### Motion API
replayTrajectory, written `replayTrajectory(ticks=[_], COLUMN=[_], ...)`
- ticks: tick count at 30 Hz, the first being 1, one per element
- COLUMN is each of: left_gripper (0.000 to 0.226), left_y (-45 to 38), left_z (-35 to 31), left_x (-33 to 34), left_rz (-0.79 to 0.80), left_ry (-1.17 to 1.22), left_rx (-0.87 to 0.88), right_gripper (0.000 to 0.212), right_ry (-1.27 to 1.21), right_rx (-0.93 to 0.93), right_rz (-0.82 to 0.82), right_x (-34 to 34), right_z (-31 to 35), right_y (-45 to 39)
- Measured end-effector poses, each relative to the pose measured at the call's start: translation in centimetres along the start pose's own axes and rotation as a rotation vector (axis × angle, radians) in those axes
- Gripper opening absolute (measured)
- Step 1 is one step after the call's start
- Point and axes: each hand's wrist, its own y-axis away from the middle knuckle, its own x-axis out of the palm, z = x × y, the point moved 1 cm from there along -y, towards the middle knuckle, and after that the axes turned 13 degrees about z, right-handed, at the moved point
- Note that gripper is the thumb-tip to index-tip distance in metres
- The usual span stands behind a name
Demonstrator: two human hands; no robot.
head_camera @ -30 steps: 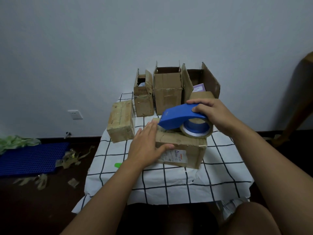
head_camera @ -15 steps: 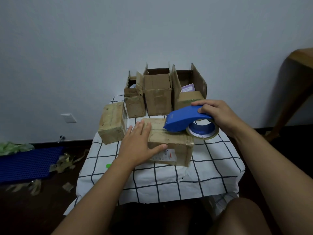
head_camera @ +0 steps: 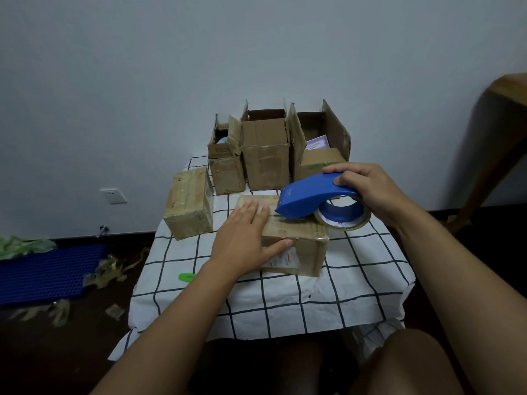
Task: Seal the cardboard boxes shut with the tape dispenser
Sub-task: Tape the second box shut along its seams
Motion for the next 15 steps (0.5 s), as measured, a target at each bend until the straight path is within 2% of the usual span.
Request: replayTrajectory(ticks=[7,15], left_gripper=[0.103,0.11], left_y=[0.0,-0.7], left_z=[-1.1,-2.9], left_x=[0.0,0.4], left_rz=[0.01,0.003], left_ry=[-0.006,0.069], left_rx=[0.025,0.016], right_gripper=[0.032,0.031], right_ry=[-0.005,-0.043], right_rx=[-0.002,-0.015], right_rz=[-0.023,-0.031], right_x=[0.0,0.1], right_z=[-0.2,-0.2], right_y=[0.1,0.2])
